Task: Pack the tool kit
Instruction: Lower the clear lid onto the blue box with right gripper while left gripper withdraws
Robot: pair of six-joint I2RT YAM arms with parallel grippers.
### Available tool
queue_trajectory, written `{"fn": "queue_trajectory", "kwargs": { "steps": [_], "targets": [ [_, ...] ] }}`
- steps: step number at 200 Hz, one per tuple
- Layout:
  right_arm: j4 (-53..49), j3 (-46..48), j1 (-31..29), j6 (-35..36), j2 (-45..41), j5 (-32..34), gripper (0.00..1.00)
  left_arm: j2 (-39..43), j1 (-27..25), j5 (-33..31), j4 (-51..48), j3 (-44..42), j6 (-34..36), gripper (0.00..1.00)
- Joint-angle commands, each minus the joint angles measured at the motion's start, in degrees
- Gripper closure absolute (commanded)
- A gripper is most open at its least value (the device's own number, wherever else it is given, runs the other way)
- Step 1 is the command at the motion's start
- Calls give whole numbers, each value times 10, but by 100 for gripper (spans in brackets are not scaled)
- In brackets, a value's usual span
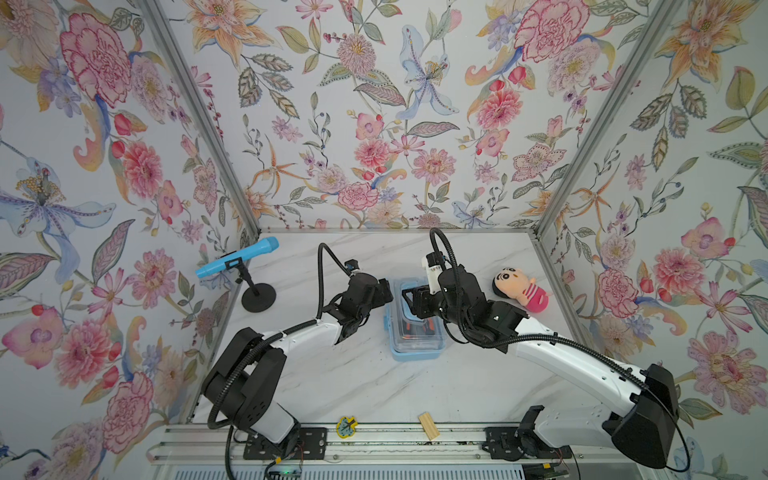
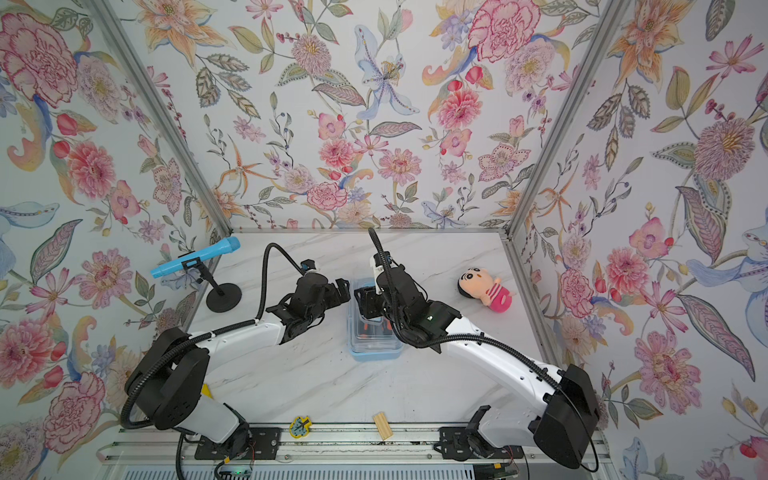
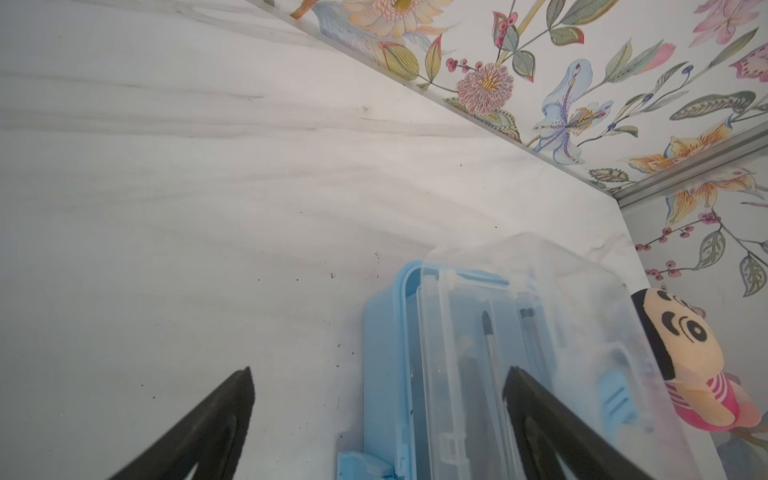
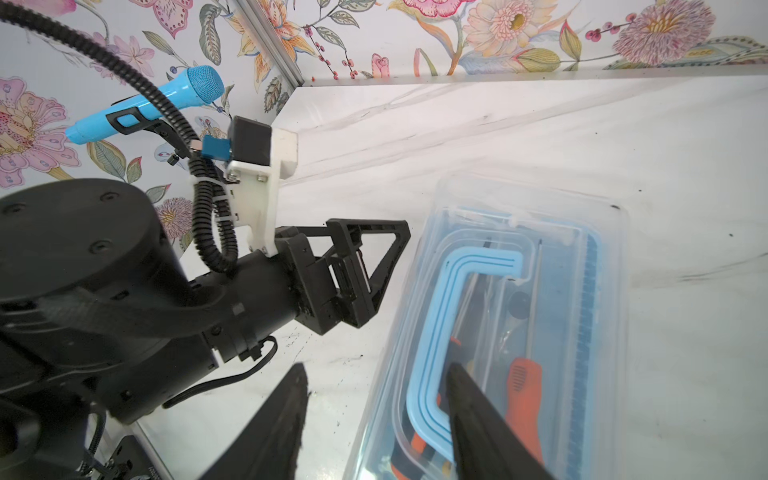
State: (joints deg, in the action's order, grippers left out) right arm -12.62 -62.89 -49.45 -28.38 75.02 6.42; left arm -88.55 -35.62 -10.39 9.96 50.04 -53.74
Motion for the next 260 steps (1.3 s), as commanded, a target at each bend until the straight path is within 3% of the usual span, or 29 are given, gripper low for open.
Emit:
{"fn": "queue_trajectory", "kwargs": {
  "steps": [1, 17, 52, 83, 116, 162, 222, 260],
  "targets": [
    [-10, 1, -5, -13, 13, -1, 46, 32, 6, -57, -37, 10, 39, 1],
    [-15, 1, -5, -17, 16, 2, 46, 55, 5, -72, -46, -13, 46, 1],
    [-23, 1, -3, -22, 20, 4, 47, 96, -2, -40, -65, -66, 73, 4],
    [-29, 8, 6, -28, 16, 3, 47, 150, -48, -55, -121, -119, 81, 8],
    [-30, 9, 13, -27, 17, 0, 48, 179, -105, -20, -125, -175, 42, 12],
    [-31, 9, 20, -24, 25, -6, 49, 124, -176, 7, -73, -186, 1, 13],
    [-21, 32, 38, -21, 26, -14, 53, 23, -171, -21, -31, -110, 28, 8],
    [-17, 47, 48, -22, 22, -24, 53, 2, -152, -8, -8, -100, 33, 7]
  ]
}}
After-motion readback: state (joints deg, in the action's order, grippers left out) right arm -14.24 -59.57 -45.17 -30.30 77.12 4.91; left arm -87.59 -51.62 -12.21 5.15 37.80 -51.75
